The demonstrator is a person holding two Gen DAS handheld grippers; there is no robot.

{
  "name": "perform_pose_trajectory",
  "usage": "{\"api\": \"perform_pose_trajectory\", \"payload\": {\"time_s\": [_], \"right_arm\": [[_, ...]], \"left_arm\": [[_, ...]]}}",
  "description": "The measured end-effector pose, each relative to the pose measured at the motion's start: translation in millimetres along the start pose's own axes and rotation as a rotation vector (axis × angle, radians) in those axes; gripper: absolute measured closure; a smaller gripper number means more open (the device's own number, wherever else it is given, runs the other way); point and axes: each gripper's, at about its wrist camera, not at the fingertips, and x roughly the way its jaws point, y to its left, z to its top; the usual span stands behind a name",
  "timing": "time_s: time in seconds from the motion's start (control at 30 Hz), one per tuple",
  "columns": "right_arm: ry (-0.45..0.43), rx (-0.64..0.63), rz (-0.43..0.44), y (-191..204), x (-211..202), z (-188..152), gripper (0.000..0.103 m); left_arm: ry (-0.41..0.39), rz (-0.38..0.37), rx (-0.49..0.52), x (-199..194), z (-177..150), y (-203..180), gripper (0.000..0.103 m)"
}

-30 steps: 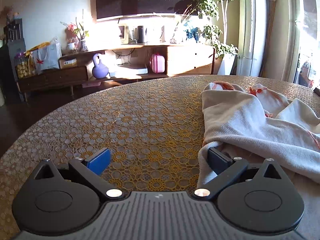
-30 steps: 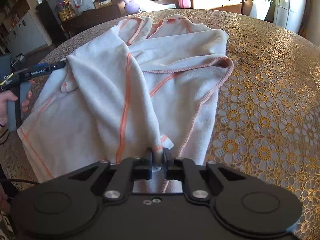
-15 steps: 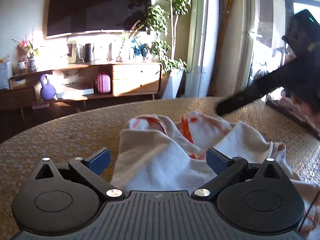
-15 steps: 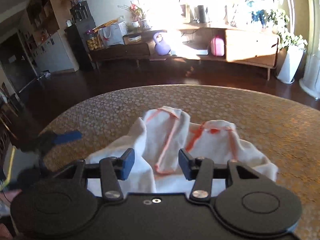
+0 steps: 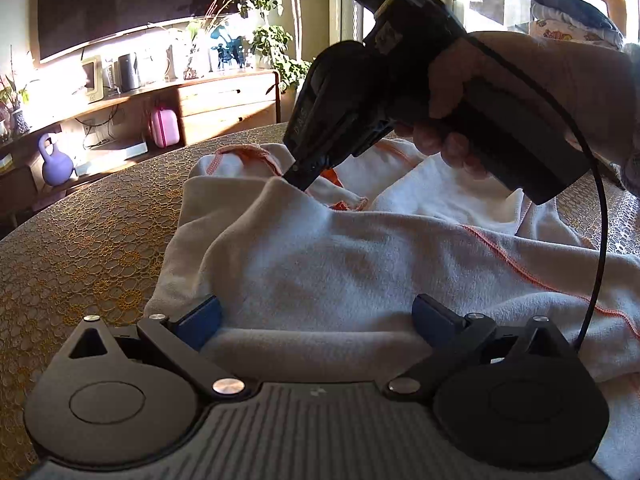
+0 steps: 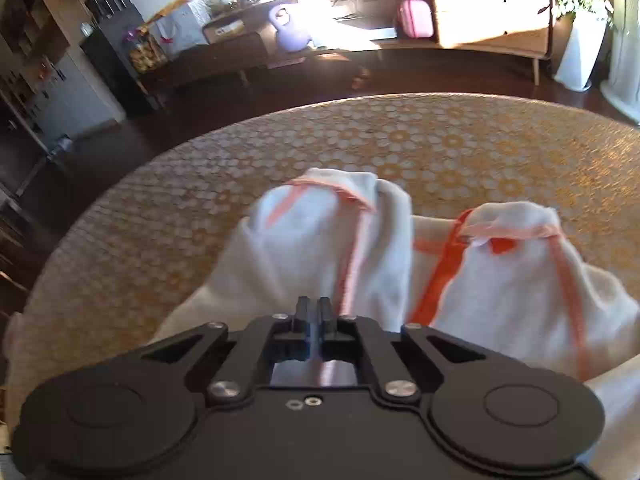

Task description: Fold clothes

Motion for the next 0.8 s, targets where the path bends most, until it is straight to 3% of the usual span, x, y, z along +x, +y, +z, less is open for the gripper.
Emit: {"api": "perform_pose_trajectory", "payload": {"time_s": [0.03,0.07,0.17,0.27,0.37,0.5,0.57,0.67,0.8], "right_arm": [[-0.004,0.006,0.009,-2.0,0.1,-1.3,0.057],[-0.008,0.012,0.019,-4.0,0.3,-2.7,0.000],[0.003,-0.039,0.120,-0.9,-19.5,-11.1,0.000],[-0.020,-0.110,0.112,-7.8,-53.1,-23.4,0.000],[-0.022,-0.131,0.144,-24.3,-81.5,-42.8,0.000],[0.013,-0.149,0.170,-31.2,-98.1,-66.0,0.000],[0.037,-0.155,0.180,-32.4,-102.5,-77.1,0.000],[0.072,-0.165,0.195,-34.2,-109.0,-93.7,0.000],[0.121,-0.165,0.205,-39.9,-110.2,-111.9,0.000]], "left_arm": [[0.000,-0.001,0.000,-0.9,-0.3,0.0,0.000],[-0.003,-0.003,0.000,-2.3,-0.6,0.2,0.000],[-0.033,-0.051,-0.015,-13.6,9.6,10.7,0.000],[-0.095,-0.098,-0.077,-27.9,35.8,37.1,0.000],[-0.129,-0.051,-0.107,-25.7,65.9,67.6,0.000],[-0.038,-0.027,-0.099,13.0,84.5,89.4,0.001],[0.019,-0.076,-0.136,33.4,85.4,94.5,0.003],[0.043,-0.260,-0.231,48.1,87.5,93.9,0.007],[0.097,-0.327,-0.318,73.2,89.1,95.0,0.007]]}}
